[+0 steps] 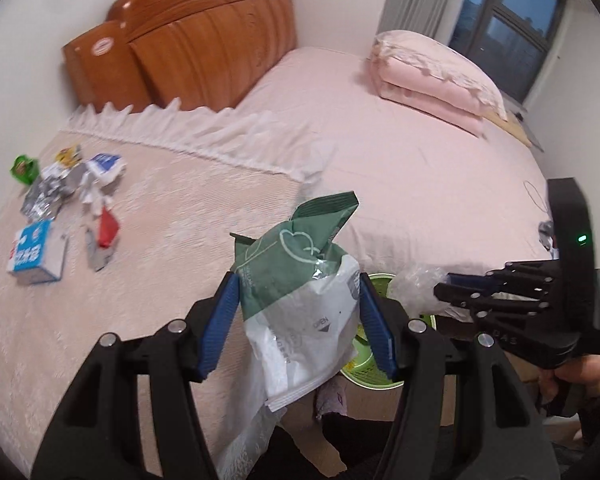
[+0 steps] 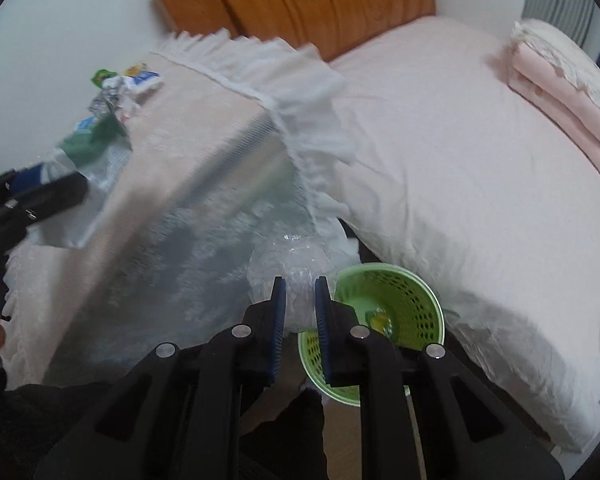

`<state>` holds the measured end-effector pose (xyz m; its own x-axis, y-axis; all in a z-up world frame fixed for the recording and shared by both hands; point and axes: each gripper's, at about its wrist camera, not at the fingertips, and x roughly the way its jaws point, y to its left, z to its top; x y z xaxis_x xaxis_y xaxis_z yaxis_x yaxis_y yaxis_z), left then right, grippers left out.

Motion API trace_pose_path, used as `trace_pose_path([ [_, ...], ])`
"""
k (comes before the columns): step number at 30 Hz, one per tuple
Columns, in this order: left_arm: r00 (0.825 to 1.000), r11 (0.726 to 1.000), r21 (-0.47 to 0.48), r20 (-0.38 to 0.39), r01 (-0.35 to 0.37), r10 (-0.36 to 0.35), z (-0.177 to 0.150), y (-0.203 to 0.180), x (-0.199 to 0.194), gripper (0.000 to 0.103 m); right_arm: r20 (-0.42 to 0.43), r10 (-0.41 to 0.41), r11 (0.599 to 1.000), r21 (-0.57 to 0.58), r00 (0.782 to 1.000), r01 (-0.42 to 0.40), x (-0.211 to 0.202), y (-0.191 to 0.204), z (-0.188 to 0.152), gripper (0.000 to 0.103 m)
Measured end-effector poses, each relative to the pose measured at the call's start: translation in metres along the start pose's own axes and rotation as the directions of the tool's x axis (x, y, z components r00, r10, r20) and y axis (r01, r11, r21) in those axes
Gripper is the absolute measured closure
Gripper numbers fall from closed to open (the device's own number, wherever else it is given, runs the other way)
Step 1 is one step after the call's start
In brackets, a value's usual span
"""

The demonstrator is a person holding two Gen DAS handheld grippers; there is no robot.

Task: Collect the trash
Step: 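Carry both bags to the green basket and release them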

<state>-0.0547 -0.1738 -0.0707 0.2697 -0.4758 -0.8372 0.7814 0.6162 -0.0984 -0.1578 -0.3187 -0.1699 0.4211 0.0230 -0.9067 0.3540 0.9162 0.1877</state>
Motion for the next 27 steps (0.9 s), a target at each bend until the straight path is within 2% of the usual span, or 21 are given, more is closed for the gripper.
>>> trace_pose_path([
  [1, 1.000, 1.000, 0.019, -0.010, 0.015, -0.015, 0.004, -0.011, 0.005, 0.045, -0.031, -0.011, 1.000, 0.023, 0.999, 0.012, 0.011, -0.014, -0.007, 0.084],
  [2, 0.999, 0.999, 0.035, -0.023, 0.033, -0.032, 0.008, -0.022, 0.012, 0.045, -0.056, -0.021, 0.999, 0.043, 0.998, 0.023, 0.020, -0.027, -0.013, 0.074],
  [3, 0.998, 0.998, 0.047, -0.036, 0.047, -0.045, 0.009, -0.031, 0.017, 0.045, -0.066, -0.031, 0.997, 0.062, 0.997, 0.035, 0.024, -0.037, -0.018, 0.056],
  [5, 0.996, 0.995, 0.070, -0.061, 0.066, -0.062, 0.013, -0.049, 0.028, 0.045, -0.066, -0.064, 0.991, 0.109, 0.996, 0.071, 0.027, -0.058, -0.026, 0.039],
  [9, 0.991, 0.990, 0.105, -0.111, 0.091, -0.079, 0.014, -0.081, 0.049, 0.045, -0.051, -0.100, 0.980, 0.168, 0.994, 0.107, 0.017, -0.092, -0.036, 0.017],
  [12, 0.984, 0.988, 0.111, -0.153, 0.112, -0.094, 0.013, -0.098, 0.063, 0.045, -0.035, -0.150, 0.968, 0.197, 0.988, 0.154, 0.008, -0.115, -0.037, 0.010],
  [20, 0.976, 0.975, 0.162, -0.183, 0.150, -0.119, 0.011, -0.132, 0.073, 0.044, 0.000, -0.189, 0.954, 0.236, 0.982, 0.183, -0.008, -0.150, -0.034, 0.009],
  [22, 0.972, 0.972, 0.163, -0.192, 0.168, -0.136, 0.010, -0.136, 0.072, 0.031, 0.006, -0.199, 0.952, 0.238, 0.980, 0.192, -0.011, -0.153, -0.034, 0.008],
  [23, 0.973, 0.973, 0.165, -0.193, 0.160, -0.128, 0.010, -0.139, 0.072, 0.017, 0.009, -0.208, 0.950, 0.239, 0.978, 0.200, -0.012, -0.153, -0.033, 0.006],
  [24, 0.976, 0.975, 0.170, -0.189, 0.142, -0.109, 0.009, -0.140, 0.072, 0.007, 0.012, -0.214, 0.949, 0.238, 0.977, 0.205, -0.013, -0.154, -0.033, 0.005],
  [27, 0.977, 0.974, 0.183, -0.189, 0.133, -0.098, 0.010, -0.142, 0.071, 0.008, 0.012, -0.223, 0.946, 0.242, 0.975, 0.214, -0.012, -0.154, -0.031, 0.005],
])
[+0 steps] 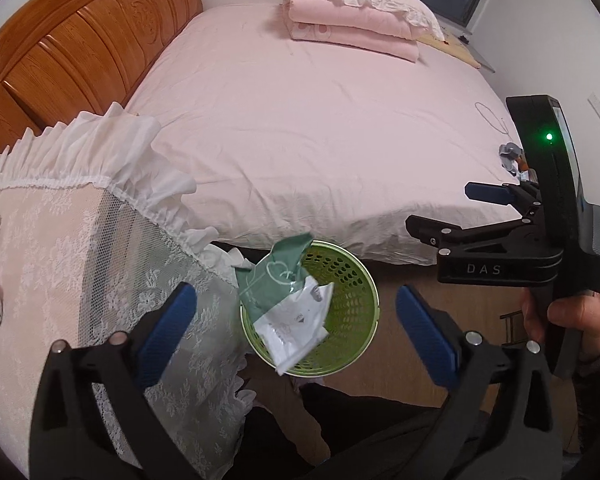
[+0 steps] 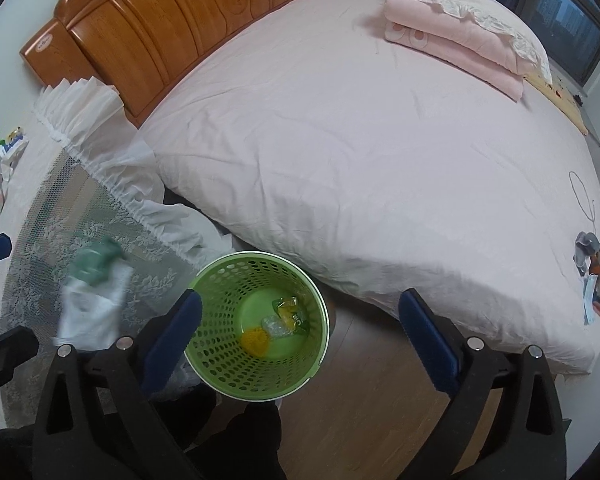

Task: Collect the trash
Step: 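Carry both bags to the green basket and release them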

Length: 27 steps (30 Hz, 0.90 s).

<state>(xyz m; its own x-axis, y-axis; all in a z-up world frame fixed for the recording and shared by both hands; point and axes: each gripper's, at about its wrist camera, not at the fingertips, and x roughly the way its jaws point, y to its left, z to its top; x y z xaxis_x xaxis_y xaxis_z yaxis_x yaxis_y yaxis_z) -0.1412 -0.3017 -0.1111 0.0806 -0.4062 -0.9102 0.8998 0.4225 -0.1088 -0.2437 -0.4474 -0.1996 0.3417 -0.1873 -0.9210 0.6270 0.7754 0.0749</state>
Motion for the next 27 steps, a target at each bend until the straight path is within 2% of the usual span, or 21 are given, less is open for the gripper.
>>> trace_pose_path([
  [10, 0.999, 0.996, -0.076, 0.015, -0.036, 0.037, -0.005, 0.026, -0.011, 0.008, -0.004, 0.005, 1.000, -0.022, 1.000, -0.005, 0.001, 0.016, 0.003, 0.005],
  [15, 0.992, 0.976, -0.188, 0.044, -0.110, 0.120, -0.017, 0.062, -0.031, 0.008, 0.010, 0.047, 0.996, -0.070, 0.999, -0.046, -0.004, 0.050, 0.012, 0.005],
  [20, 0.964, 0.921, -0.325, 0.080, -0.217, 0.255, -0.044, 0.115, -0.073, 0.008, 0.044, 0.145, 0.980, -0.141, 0.988, -0.137, -0.019, 0.104, 0.028, 0.005],
  [23, 0.938, 0.871, -0.403, 0.080, -0.279, 0.337, -0.068, 0.148, -0.099, 0.008, 0.063, 0.205, 0.959, -0.211, 0.977, -0.187, -0.029, 0.145, 0.039, 0.003],
  [27, 0.910, 0.800, -0.500, 0.055, -0.332, 0.412, -0.099, 0.188, -0.123, 0.008, 0.070, 0.276, 0.923, -0.297, 0.959, -0.244, -0.039, 0.199, 0.051, 0.002],
])
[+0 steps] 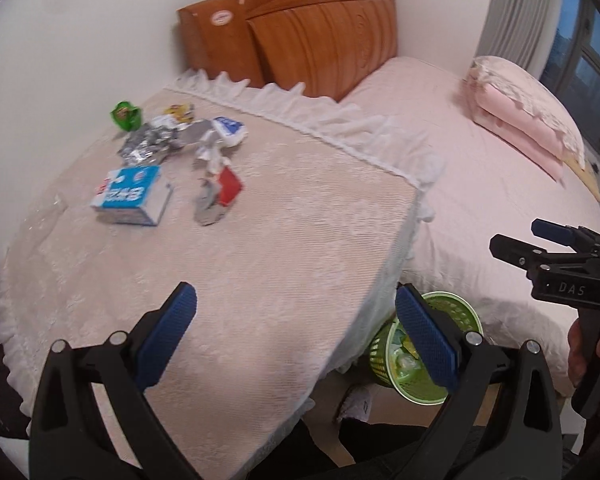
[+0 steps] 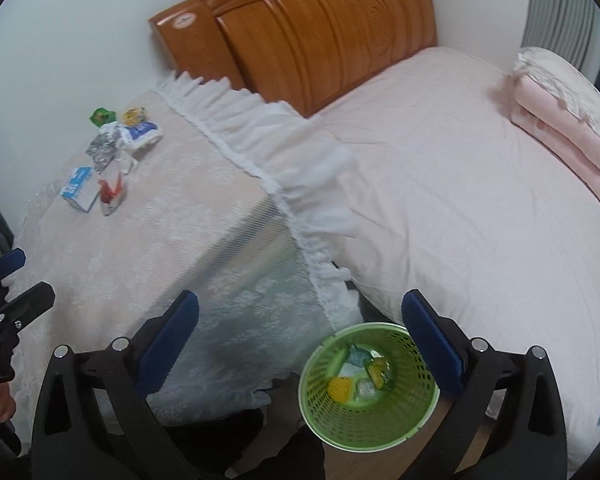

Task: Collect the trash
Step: 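Carry both bags to the green basket and release them, then grasp the blue milk carton with left tool while right tool grasps the red wrapper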

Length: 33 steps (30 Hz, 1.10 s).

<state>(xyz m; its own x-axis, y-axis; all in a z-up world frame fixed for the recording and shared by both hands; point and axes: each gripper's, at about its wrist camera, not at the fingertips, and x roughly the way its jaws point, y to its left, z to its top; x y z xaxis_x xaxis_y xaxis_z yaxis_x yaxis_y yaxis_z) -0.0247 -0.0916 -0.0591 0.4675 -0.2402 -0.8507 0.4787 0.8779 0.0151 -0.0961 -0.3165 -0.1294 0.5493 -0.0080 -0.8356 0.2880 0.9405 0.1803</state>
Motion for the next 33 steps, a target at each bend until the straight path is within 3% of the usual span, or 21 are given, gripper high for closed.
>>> trace_pose_path([
  [5, 0.999, 0.983, -0.174, -0.020, -0.049, 0.047, -0.002, 0.062, 0.004, 0.008, -0.001, 0.078, 0.992, -0.102, 0.997, -0.077, 0.012, 0.064, 0.030, 0.002],
  [10, 0.996, 0.928, -0.362, -0.062, -0.087, 0.069, 0.013, 0.114, 0.019, 0.008, -0.023, 0.136, 0.975, -0.176, 0.990, -0.138, 0.028, 0.117, 0.051, 0.002],
  [18, 0.990, 0.761, -0.638, -0.139, -0.116, 0.035, 0.063, 0.185, 0.086, 0.008, -0.048, 0.184, 0.961, -0.199, 0.982, -0.190, 0.065, 0.170, 0.079, 0.002],
  [23, 0.976, 0.613, -0.772, -0.219, -0.167, -0.011, 0.080, 0.217, 0.138, 0.008, -0.067, 0.207, 0.962, -0.168, 0.976, -0.216, 0.085, 0.181, 0.095, 0.002],
  [27, 0.957, 0.518, -0.814, -0.287, -0.263, 0.036, 0.084, 0.228, 0.160, 0.007, -0.087, 0.212, 0.964, -0.144, 0.973, -0.223, 0.097, 0.181, 0.102, 0.002],
  [29, 0.958, 0.465, -0.843, -0.282, -0.270, 0.045, 0.085, 0.229, 0.166, 0.007, -0.102, 0.217, 0.965, -0.127, 0.971, -0.229, 0.104, 0.179, 0.104, 0.002],
  [33, 0.955, 0.456, -0.848, -0.297, -0.270, 0.012, 0.093, 0.227, 0.174, 0.008, -0.130, 0.250, 0.964, -0.060, 0.960, -0.259, 0.111, 0.168, 0.107, 0.002],
])
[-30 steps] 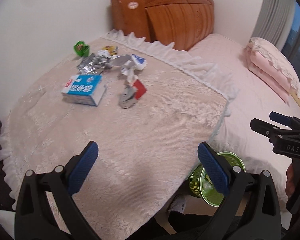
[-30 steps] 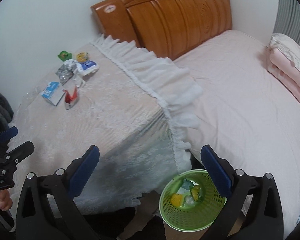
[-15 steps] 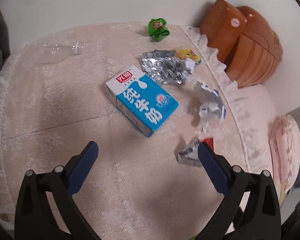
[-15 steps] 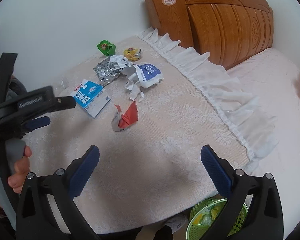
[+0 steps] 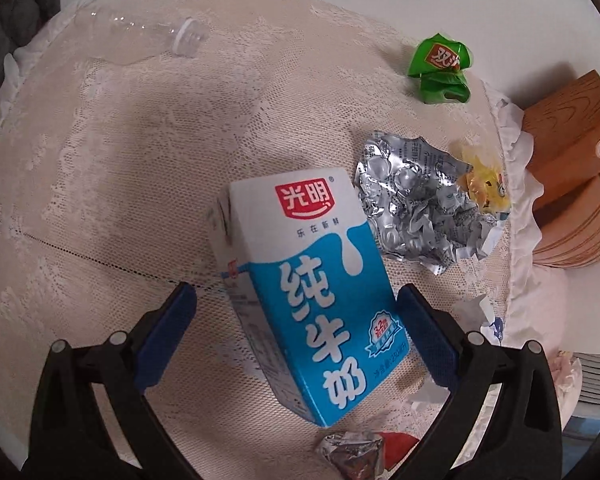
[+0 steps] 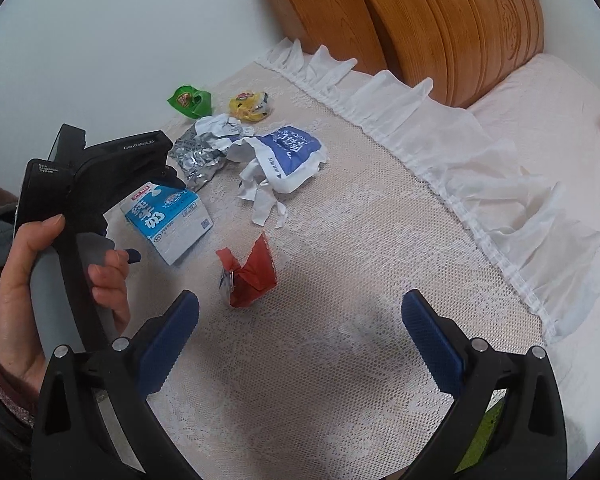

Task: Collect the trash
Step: 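Grasp the blue milk carton with left tool while right tool grasps the red wrapper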

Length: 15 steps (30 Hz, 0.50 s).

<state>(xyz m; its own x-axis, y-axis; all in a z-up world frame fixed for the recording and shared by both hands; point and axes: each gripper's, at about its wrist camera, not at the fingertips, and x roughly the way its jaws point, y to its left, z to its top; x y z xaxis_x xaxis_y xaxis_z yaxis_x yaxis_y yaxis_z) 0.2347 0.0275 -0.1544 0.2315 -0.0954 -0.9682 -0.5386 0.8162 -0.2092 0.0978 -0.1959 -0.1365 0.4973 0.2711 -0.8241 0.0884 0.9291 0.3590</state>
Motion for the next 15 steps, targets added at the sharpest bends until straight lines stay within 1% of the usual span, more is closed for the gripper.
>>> trace_pose_path([
  [2, 0.998, 0.998, 0.000, -0.007, 0.060, -0.060, 0.000, -0.002, -0.002, 0.008, -0.001, -0.009, 1.000, 0.000, 1.000, 0.009, 0.000, -0.003, 0.001, 0.002],
  [5, 0.998, 0.998, 0.030, 0.004, 0.060, -0.060, -0.001, -0.003, -0.002, 0.008, 0.003, -0.014, 1.000, 0.007, 1.000, 0.014, 0.000, -0.008, 0.002, 0.002],
  [8, 0.995, 0.996, 0.036, -0.050, 0.083, -0.081, 0.002, -0.002, 0.007, 0.008, 0.006, -0.017, 1.000, 0.017, 1.000, 0.017, -0.001, -0.012, 0.004, 0.002],
  [10, 0.994, 0.996, 0.031, -0.065, 0.088, -0.086, 0.001, 0.000, 0.012, 0.008, 0.004, -0.023, 1.000, 0.020, 1.000, 0.023, -0.001, -0.014, 0.004, 0.002],
  [11, 0.994, 0.996, 0.037, -0.068, 0.083, -0.081, 0.000, 0.001, 0.014, 0.009, 0.002, -0.024, 0.999, 0.021, 1.000, 0.024, -0.001, -0.014, 0.005, 0.002],
  [12, 0.995, 0.996, 0.046, -0.067, 0.077, -0.074, -0.001, 0.002, 0.016, 0.014, 0.001, -0.025, 0.999, 0.021, 1.000, 0.025, -0.001, -0.014, 0.006, 0.002],
  [13, 0.997, 0.996, 0.060, -0.052, 0.067, -0.064, -0.001, 0.003, 0.014, 0.016, 0.003, -0.028, 0.999, 0.020, 1.000, 0.028, -0.001, -0.014, 0.006, 0.002],
  [14, 0.998, 0.996, 0.070, -0.040, 0.059, -0.057, -0.002, 0.003, 0.013, 0.021, 0.004, -0.029, 0.999, 0.018, 1.000, 0.029, -0.001, -0.013, 0.007, 0.002],
  [15, 0.997, 0.994, 0.077, -0.036, 0.071, -0.069, -0.002, 0.004, 0.011, 0.022, 0.005, -0.029, 0.999, 0.014, 1.000, 0.029, -0.001, -0.012, 0.007, 0.002],
])
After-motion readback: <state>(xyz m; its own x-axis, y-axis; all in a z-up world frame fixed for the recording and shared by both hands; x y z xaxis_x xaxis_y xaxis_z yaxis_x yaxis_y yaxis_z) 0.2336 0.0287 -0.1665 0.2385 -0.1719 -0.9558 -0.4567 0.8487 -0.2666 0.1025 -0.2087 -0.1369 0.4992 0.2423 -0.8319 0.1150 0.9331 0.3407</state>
